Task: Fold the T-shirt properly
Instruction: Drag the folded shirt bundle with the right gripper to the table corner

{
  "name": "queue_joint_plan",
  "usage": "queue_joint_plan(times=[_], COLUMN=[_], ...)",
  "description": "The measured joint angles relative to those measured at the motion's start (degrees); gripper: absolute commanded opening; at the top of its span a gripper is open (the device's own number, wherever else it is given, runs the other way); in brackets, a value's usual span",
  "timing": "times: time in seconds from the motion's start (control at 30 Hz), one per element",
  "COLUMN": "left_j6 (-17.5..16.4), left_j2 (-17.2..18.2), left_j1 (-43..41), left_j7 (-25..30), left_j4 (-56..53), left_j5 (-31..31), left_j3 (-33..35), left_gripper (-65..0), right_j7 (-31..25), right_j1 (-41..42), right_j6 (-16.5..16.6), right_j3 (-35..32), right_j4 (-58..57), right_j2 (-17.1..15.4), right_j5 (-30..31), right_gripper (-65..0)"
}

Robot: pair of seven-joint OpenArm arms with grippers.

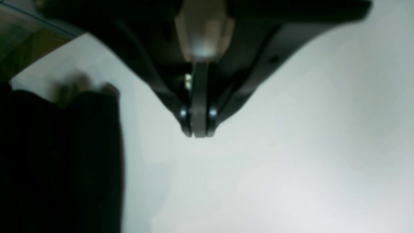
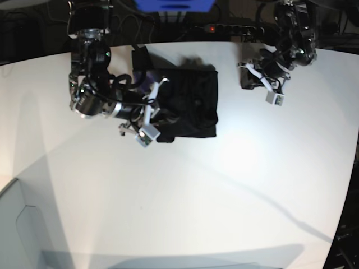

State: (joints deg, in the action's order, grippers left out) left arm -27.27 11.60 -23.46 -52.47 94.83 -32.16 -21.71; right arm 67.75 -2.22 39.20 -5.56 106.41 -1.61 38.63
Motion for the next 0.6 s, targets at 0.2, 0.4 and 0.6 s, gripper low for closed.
queue_joint_plan(times=[0.2, 0.4, 0.6], left_j6=[0.0, -0.02, -0.13], left_j2=[0.0, 0.13, -0.15], left_j1=[0.17, 0.31, 0.13], left_j7=[0.07, 0.2, -0.22], left_j4=[0.0, -0.33, -0.46], left_j5=[0.46, 0.2, 0.44], left_j3=[0.0, -0.02, -3.1], left_gripper=[-65.0, -65.0, -65.0], right_j7=[-0.24, -6.47, -20.96], right_j1=[-1.07, 2.4, 5.9], right_j6=[0.0, -0.02, 0.39], right_j3=[-0.15, -2.69, -8.17], right_j4=[-2.12, -14.29, -34.18], right_j2=[0.37, 1.46, -0.31], right_j5=[-0.04, 0.37, 2.34], right_gripper=[-65.0, -65.0, -65.0])
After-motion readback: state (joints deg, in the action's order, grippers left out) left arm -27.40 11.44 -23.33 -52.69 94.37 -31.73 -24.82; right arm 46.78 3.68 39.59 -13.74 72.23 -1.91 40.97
